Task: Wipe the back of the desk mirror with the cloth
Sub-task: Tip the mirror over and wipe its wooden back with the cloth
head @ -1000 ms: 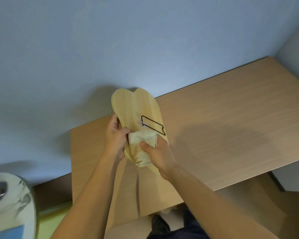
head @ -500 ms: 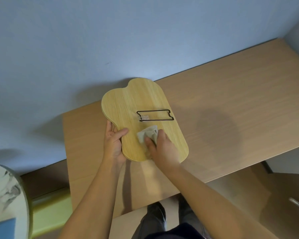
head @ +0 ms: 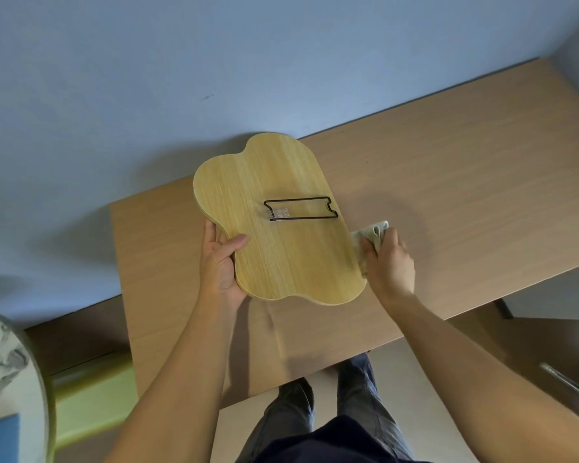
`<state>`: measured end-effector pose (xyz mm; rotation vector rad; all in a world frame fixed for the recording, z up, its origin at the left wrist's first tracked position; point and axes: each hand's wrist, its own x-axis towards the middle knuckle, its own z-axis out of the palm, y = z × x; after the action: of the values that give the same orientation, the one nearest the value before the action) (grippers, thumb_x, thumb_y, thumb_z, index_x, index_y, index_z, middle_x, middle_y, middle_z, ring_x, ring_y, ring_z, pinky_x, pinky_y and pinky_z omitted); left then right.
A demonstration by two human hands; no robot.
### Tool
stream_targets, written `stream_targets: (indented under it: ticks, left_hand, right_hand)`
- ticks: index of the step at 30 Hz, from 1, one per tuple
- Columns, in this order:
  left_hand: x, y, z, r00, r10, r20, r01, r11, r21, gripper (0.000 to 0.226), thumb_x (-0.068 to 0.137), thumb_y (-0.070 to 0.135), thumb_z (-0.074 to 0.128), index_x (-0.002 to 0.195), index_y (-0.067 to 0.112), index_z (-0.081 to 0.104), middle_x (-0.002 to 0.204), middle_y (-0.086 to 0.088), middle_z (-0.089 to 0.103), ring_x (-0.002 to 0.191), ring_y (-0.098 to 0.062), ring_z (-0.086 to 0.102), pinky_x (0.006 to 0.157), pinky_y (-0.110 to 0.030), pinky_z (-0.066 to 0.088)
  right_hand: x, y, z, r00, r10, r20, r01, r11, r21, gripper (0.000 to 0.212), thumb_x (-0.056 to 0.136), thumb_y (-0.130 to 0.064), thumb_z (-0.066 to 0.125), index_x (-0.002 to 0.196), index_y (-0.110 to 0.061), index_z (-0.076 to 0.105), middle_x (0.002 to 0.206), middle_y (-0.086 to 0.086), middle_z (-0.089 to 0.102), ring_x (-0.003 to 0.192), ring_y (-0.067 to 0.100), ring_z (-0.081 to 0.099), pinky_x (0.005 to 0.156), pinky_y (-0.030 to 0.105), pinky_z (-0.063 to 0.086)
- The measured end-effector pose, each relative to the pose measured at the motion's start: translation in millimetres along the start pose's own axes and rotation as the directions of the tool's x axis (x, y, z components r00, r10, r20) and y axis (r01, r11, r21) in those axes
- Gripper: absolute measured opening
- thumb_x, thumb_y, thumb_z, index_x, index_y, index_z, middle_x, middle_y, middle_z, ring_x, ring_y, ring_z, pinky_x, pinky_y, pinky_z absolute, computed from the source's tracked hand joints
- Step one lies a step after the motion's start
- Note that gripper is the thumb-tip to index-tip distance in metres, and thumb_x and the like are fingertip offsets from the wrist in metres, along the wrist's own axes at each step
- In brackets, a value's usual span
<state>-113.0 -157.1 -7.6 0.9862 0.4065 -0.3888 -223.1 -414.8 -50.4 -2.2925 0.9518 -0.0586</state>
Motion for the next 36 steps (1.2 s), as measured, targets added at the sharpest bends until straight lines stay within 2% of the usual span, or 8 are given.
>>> stream_targets:
  ticks: [4,7,10,14,20,24,30,36]
  left_hand:
    - [3,-1,-5,1.000,0.007,0.030,-0.007,1.000,-0.009,0.077,0.084,-0.018,0.060,0.143,0.032,0.062,0.142,-0.009,0.069,0.137,-0.043,0.058,0.103,-0.064,0.053]
    - [6,-2,-7,0.999,0.008,0.041,-0.007,1.000,-0.028,0.077,0.085,-0.019,0.058,0.145,0.030,0.061,0.146,-0.014,0.066,0.139,-0.046,0.054,0.106,-0.066,0.050]
    - [7,-4,-9,0.999,0.018,0.044,-0.018,1.000,0.000,0.077,0.085,-0.018,0.058,0.150,0.025,0.055,0.150,-0.016,0.062,0.140,-0.047,0.053,0.109,-0.070,0.044]
    - [5,-9,-8,1.000,0.002,0.030,-0.002,1.000,-0.015,0.080,0.087,-0.018,0.057,0.151,0.028,0.052,0.154,-0.013,0.058,0.140,-0.042,0.055,0.109,-0.070,0.044]
    - [5,-15,-8,1.000,0.001,0.031,0.000,0.999,-0.049,0.081,0.086,-0.018,0.058,0.150,0.030,0.054,0.152,-0.010,0.062,0.138,-0.039,0.058,0.106,-0.067,0.049]
    - [7,-16,-9,0.999,0.014,0.039,-0.012,0.998,-0.057,0.079,0.084,-0.016,0.062,0.147,0.032,0.058,0.149,-0.007,0.065,0.135,-0.037,0.061,0.105,-0.066,0.050]
    - [11,-19,-12,0.996,0.043,0.078,-0.032,0.990,-0.141,0.072,0.085,-0.004,0.071,0.147,0.028,0.058,0.143,-0.009,0.068,0.129,-0.036,0.065,0.098,-0.054,0.057]
    - [14,-15,-14,0.996,0.022,0.090,0.002,0.966,-0.260,0.053,0.089,0.016,0.074,0.141,0.022,0.063,0.123,-0.004,0.077,0.112,-0.025,0.075,0.090,-0.041,0.060]
  right_hand:
    - [-41,-61,8,0.979,-0.201,0.035,0.193,0.966,0.172,0.031,0.099,-0.045,0.058,0.098,-0.017,0.044,0.084,0.005,0.066,0.069,0.035,0.065,0.056,0.039,0.052]
    - [-79,-87,29,0.921,-0.376,0.105,0.349,0.914,0.208,0.032,0.098,-0.050,0.054,0.098,-0.020,0.045,0.089,0.002,0.064,0.067,0.026,0.064,0.052,0.038,0.051]
    - [-82,-64,37,0.945,-0.298,0.133,0.275,0.947,0.167,0.034,0.102,-0.047,0.052,0.101,-0.013,0.049,0.092,0.002,0.063,0.067,0.024,0.063,0.053,0.042,0.054]
    - [-63,-19,29,0.972,-0.216,0.087,0.206,0.972,0.115,0.029,0.102,-0.047,0.052,0.097,-0.019,0.046,0.085,-0.005,0.058,0.063,0.019,0.057,0.053,0.031,0.043]
    - [-21,34,6,0.992,-0.073,0.098,0.072,0.997,0.012,0.029,0.102,-0.048,0.050,0.099,-0.020,0.047,0.098,0.008,0.066,0.080,0.032,0.062,0.063,0.037,0.044]
    - [0,25,-8,0.999,-0.030,-0.034,0.030,0.999,-0.012,0.032,0.103,-0.039,0.054,0.099,-0.008,0.047,0.096,0.021,0.066,0.076,0.040,0.063,0.062,0.039,0.040]
    - [-30,-115,33,0.959,-0.260,0.111,0.227,0.942,0.245,0.036,0.097,-0.056,0.049,0.100,-0.020,0.045,0.085,0.002,0.065,0.070,0.028,0.062,0.055,0.035,0.043]
    - [-33,-128,57,0.921,-0.347,0.175,0.328,0.936,0.128,0.040,0.103,-0.050,0.048,0.117,-0.013,0.052,0.105,0.006,0.066,0.081,0.032,0.067,0.062,0.044,0.057]
